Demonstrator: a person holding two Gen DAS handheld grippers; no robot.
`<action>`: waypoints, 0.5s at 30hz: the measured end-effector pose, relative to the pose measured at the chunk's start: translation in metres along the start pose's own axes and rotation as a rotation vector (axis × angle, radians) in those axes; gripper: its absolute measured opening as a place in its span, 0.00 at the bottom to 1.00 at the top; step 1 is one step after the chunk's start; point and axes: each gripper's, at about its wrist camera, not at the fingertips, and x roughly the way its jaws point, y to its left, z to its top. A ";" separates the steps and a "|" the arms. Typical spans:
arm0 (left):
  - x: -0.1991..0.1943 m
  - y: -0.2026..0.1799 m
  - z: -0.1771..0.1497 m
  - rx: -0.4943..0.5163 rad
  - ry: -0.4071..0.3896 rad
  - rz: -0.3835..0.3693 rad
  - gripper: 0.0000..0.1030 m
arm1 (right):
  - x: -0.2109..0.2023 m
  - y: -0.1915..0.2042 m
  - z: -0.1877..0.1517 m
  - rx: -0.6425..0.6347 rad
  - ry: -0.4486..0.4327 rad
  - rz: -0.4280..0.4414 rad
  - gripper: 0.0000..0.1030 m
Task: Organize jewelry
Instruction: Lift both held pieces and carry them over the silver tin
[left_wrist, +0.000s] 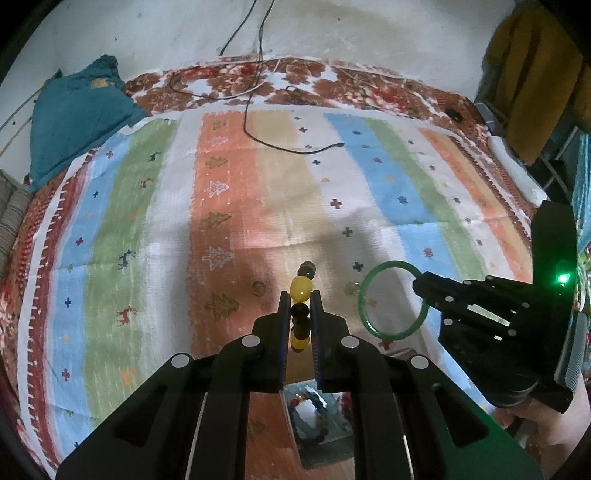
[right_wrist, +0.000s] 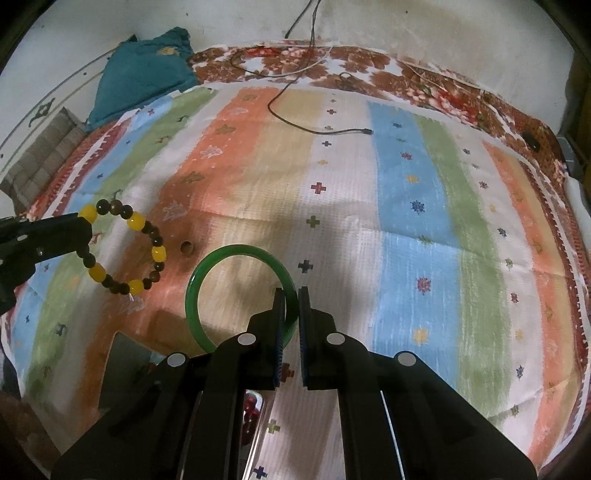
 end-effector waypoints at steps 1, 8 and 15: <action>-0.003 -0.001 -0.001 0.002 -0.004 -0.003 0.10 | -0.002 0.000 -0.001 0.000 -0.004 0.002 0.08; -0.022 -0.013 -0.015 0.030 -0.038 -0.030 0.10 | -0.015 0.005 -0.011 -0.006 -0.020 0.006 0.08; -0.035 -0.022 -0.031 0.055 -0.057 -0.036 0.10 | -0.025 0.009 -0.020 -0.013 -0.033 0.013 0.08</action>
